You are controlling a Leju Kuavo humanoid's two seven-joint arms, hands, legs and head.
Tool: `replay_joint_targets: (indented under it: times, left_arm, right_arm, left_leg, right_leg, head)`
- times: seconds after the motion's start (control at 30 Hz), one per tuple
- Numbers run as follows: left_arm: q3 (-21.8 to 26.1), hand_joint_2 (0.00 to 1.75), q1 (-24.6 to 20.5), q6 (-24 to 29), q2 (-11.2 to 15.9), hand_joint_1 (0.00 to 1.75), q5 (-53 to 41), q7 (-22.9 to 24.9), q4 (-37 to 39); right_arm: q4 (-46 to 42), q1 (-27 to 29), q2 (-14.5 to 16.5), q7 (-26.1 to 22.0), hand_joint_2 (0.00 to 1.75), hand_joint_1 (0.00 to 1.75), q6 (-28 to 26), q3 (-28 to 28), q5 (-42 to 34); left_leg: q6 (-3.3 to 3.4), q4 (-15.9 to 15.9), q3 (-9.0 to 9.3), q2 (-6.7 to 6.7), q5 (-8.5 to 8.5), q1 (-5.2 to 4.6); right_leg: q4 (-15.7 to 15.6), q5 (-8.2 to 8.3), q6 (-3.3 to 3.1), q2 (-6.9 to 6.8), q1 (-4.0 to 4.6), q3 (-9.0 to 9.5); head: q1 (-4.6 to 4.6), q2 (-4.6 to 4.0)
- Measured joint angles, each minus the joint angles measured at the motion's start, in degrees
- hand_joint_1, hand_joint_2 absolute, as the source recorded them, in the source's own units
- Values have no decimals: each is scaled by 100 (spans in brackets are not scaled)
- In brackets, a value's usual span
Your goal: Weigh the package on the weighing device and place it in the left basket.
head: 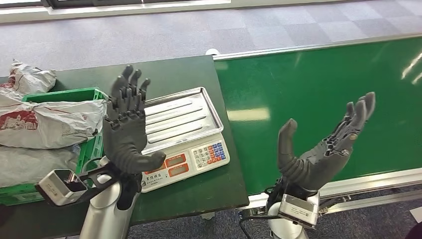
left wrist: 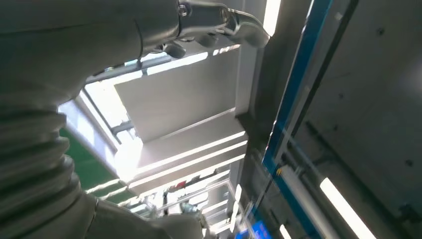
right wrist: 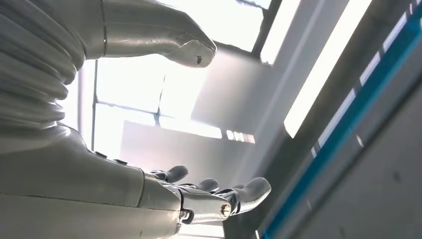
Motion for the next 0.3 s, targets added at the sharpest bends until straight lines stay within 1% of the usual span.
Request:
replay_joint_targets:
  times: [0.07, 0.23, 0.3]
  left_arm:
    - [-166, 175, 103, 117, -37, 0, -48, -49, 235]
    - [-238, 175, 226, 1056, -107, 0, -115, 26, 540]
    - [-237, 175, 262, 1245, -113, 0, -125, 45, 575]
  right_arm:
    - [49, 118, -55, 50, 175, 0, 77, 134, -39]
    - [249, 250, -128, 236, 175, 0, 68, 277, 97]
    - [318, 263, -145, 270, 175, 0, 66, 306, 122]
  left_leg:
    - [0, 0, -2, 0, -3, 0]
    - [0, -1, -3, 0, -5, 1]
    - [0, -1, -3, 0, -5, 2]
  right_leg:
    - [0, -1, 1, 0, 0, -1]
    - [0, -5, 3, 0, 1, -3]
    - [0, -5, 2, 0, 2, -3]
  head:
    - [0, 0]
    - [0, 0]
    - [0, 0]
